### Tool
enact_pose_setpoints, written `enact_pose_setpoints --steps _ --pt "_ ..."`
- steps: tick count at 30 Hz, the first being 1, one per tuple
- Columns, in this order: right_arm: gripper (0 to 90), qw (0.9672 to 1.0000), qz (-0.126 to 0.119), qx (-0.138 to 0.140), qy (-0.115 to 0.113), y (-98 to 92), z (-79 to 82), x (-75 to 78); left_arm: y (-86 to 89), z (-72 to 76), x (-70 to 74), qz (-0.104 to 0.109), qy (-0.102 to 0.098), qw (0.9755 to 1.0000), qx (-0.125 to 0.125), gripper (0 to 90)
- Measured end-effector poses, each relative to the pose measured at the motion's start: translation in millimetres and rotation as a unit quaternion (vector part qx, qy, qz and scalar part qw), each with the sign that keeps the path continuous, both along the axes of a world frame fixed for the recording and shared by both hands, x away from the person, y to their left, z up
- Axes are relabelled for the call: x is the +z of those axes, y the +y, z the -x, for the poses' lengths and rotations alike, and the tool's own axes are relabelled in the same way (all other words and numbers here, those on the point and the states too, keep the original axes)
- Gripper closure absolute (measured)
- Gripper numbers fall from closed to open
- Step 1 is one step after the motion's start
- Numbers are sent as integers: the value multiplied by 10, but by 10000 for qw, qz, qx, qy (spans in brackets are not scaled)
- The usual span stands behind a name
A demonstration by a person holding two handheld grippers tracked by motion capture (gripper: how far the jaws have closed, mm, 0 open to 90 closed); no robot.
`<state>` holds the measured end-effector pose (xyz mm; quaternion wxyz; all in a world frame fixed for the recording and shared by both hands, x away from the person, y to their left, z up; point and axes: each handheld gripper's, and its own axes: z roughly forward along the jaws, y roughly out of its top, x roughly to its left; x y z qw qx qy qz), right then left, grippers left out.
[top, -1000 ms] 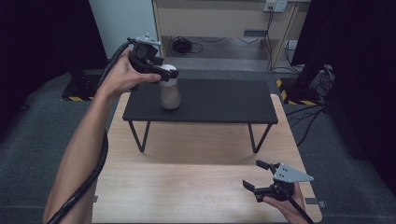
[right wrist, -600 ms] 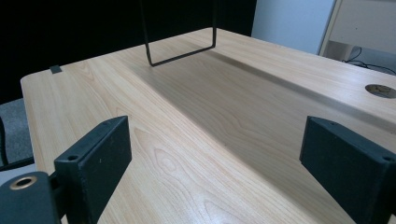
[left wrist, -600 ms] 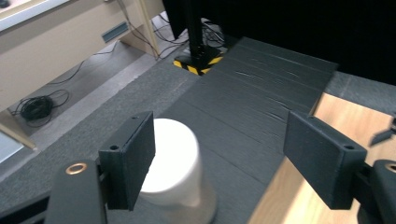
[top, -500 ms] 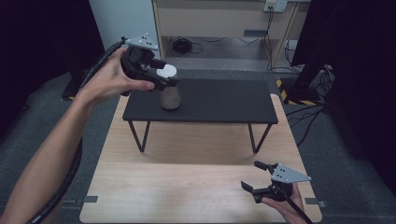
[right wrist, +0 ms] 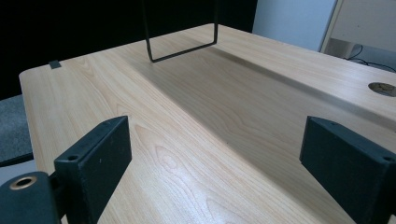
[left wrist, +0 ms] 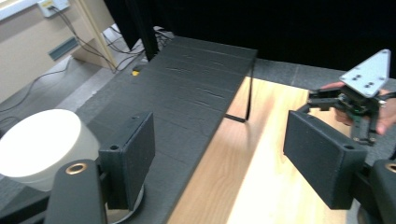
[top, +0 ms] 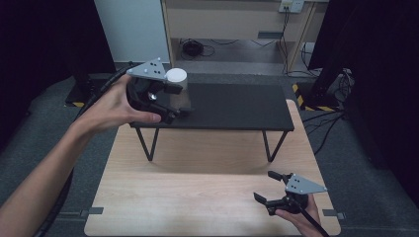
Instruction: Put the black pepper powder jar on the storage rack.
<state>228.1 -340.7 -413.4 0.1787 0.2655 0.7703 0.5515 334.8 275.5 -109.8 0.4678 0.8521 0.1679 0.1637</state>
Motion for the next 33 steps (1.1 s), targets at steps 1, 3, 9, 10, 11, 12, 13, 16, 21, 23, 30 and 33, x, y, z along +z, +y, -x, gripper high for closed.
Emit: enact_pose_setpoints --steps 1,3,9,10,11,12,13,16,21,23,30,33 --pt "92 10000 3 1 0 1 0 0 1 6 -1 1 0 10000 -7 245" --pt "92 10000 14 7 -6 8 2 2 1 15 -4 -17 6 10000 -11 245" --pt "92 10000 19 16 -5 13 4 3 6 23 -10 -35 22 10000 45 232" --pt "92 10000 11 16 -5 11 3 1 7 25 -12 -10 52 10000 71 210" --pt "91 10000 11 16 -6 9 3 1 8 27 -12 -7 57 9999 82 187" --pt "91 10000 13 13 -11 8 4 1 6 32 -12 -9 56 9999 103 170" --pt "92 10000 8 9 -12 7 5 1 3 36 -14 5 83 9999 135 148" --pt "92 10000 9 15 -9 7 5 2 -13 62 -23 9 103 9997 242 55" --pt "91 10000 14 26 -4 11 3 3 -10 68 -31 21 118 9996 236 55" --pt "92 10000 18 29 -2 12 4 4 -5 70 -25 34 118 9996 248 55" --pt "91 10000 0 4 2 9 12 3 11 89 -8 39 113 9995 281 53" --pt "91 10000 -1 -6 -8 15 20 9 21 105 -4 37 97 9995 300 51"
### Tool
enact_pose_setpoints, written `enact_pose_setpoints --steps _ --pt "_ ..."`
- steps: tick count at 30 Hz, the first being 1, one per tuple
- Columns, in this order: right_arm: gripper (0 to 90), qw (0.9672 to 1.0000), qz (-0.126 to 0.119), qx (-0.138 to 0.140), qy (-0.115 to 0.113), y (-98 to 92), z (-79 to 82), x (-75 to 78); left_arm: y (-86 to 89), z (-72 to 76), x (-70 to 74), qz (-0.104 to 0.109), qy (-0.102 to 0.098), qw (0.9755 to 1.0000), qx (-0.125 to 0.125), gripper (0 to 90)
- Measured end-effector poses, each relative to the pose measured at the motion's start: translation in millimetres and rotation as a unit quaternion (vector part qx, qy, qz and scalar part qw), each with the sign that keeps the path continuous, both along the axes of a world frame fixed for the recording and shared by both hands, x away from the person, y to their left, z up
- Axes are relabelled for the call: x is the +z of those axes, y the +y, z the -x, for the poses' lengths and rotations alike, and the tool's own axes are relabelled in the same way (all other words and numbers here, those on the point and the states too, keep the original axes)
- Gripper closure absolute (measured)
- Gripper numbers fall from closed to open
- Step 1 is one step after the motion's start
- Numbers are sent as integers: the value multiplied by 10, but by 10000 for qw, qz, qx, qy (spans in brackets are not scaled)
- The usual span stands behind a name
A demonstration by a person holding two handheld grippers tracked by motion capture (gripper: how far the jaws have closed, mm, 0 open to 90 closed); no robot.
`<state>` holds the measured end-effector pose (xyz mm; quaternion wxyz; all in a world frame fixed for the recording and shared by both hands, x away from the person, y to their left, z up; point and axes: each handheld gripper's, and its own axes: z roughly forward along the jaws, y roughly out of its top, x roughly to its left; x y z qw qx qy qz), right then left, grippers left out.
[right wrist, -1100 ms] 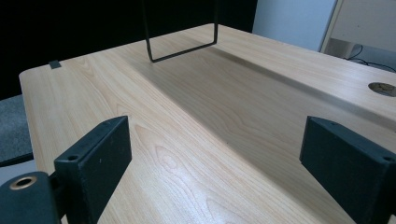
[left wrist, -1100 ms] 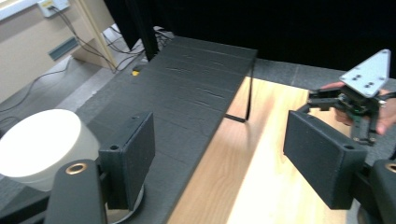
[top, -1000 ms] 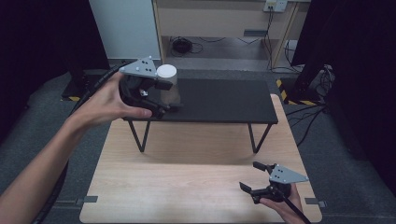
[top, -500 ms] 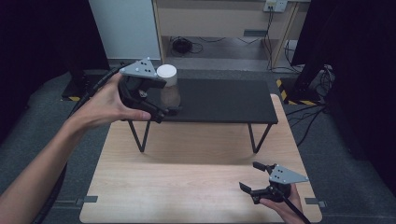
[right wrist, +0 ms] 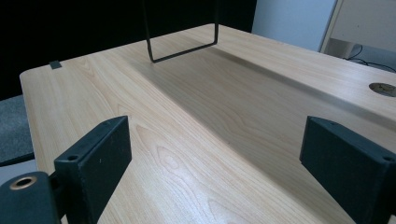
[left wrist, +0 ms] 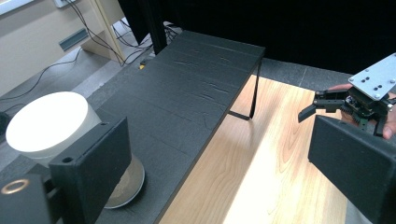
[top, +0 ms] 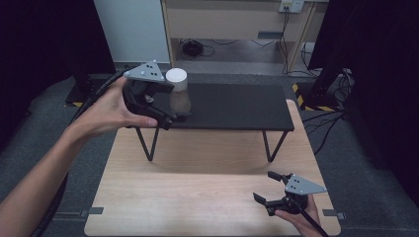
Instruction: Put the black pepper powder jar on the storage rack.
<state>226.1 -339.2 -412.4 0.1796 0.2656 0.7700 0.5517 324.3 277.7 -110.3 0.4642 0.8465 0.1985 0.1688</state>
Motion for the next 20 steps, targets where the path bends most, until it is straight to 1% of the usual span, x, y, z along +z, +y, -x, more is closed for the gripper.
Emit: enact_pose_setpoints --steps 8,14,20 --pt "91 10000 12 29 8 8 -8 -2 44 21 5 -12 -28 10000 69 51" --pt "91 10000 11 29 9 8 -7 -2 63 18 7 51 -28 9999 82 51" --pt "91 10000 19 41 3 7 -10 -1 59 9 -9 11 -29 10000 84 50"
